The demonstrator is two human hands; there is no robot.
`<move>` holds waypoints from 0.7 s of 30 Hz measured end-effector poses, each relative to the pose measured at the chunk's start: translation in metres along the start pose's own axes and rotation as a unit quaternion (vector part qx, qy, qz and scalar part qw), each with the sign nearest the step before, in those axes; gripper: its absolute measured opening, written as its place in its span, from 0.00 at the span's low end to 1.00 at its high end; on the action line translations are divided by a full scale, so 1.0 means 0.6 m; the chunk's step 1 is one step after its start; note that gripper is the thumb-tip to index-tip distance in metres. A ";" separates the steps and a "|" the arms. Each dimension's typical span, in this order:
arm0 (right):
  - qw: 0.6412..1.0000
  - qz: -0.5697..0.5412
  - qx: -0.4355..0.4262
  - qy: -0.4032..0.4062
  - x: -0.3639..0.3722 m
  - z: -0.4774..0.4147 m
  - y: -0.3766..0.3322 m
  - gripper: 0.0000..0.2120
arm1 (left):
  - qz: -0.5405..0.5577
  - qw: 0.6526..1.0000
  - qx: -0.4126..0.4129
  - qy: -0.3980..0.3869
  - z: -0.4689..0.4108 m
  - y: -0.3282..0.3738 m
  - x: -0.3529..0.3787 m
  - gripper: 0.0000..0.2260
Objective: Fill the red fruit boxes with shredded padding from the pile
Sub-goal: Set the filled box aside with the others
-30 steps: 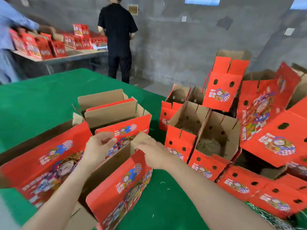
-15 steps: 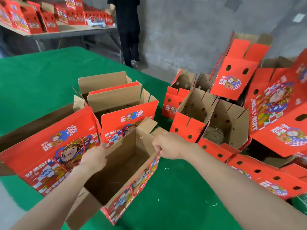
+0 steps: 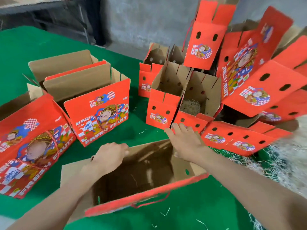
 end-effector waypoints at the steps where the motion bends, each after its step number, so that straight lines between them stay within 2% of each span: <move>1: 1.000 -0.001 0.003 0.006 0.010 0.007 0.009 0.40 | 0.003 1.000 0.030 0.002 -0.009 0.021 -0.002 0.11; 2: 1.000 -0.022 0.013 -0.003 0.020 0.015 0.023 0.36 | 0.010 0.998 0.058 0.004 -0.020 0.044 -0.003 0.11; 4: 0.994 -0.094 0.047 -0.041 0.040 0.039 0.056 0.18 | 0.033 0.993 0.111 0.003 -0.042 0.095 -0.001 0.11; 5: 0.990 -0.115 0.060 -0.056 0.052 0.053 0.077 0.13 | 0.041 0.991 0.129 -0.005 -0.055 0.121 0.003 0.11; 6: 0.987 -0.128 0.072 -0.069 0.061 0.069 0.098 0.12 | 0.044 0.989 0.141 -0.019 -0.068 0.147 0.008 0.11; 11: 0.966 -0.185 0.142 -0.108 0.126 0.145 0.193 0.17 | 0.083 0.978 0.167 -0.096 -0.120 0.278 0.038 0.11; 15: 0.952 -0.209 0.172 -0.140 0.191 0.198 0.226 0.19 | 0.132 0.965 0.223 -0.041 -0.109 0.362 0.046 0.21; 17: 0.952 -0.209 0.180 -0.136 0.216 0.219 0.232 0.17 | 0.179 0.944 0.276 -0.030 -0.083 0.390 0.045 0.22; 19: 0.961 -0.160 0.187 -0.126 0.233 0.231 0.231 0.14 | 0.208 0.920 0.325 -0.064 -0.050 0.410 0.049 0.25; 21: 0.966 -0.107 0.203 -0.120 0.246 0.235 0.224 0.16 | 0.192 0.891 0.395 -0.116 -0.018 0.426 0.064 0.30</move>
Point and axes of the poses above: each hand's wrist, its own z-axis away from the middle knuckle, its own x-axis out of the palm, y = z × x, the point moved 3 cm from there along -z, towards the middle knuckle, and after that the axes turned 2 degrees about y, right-handed, at the moved point
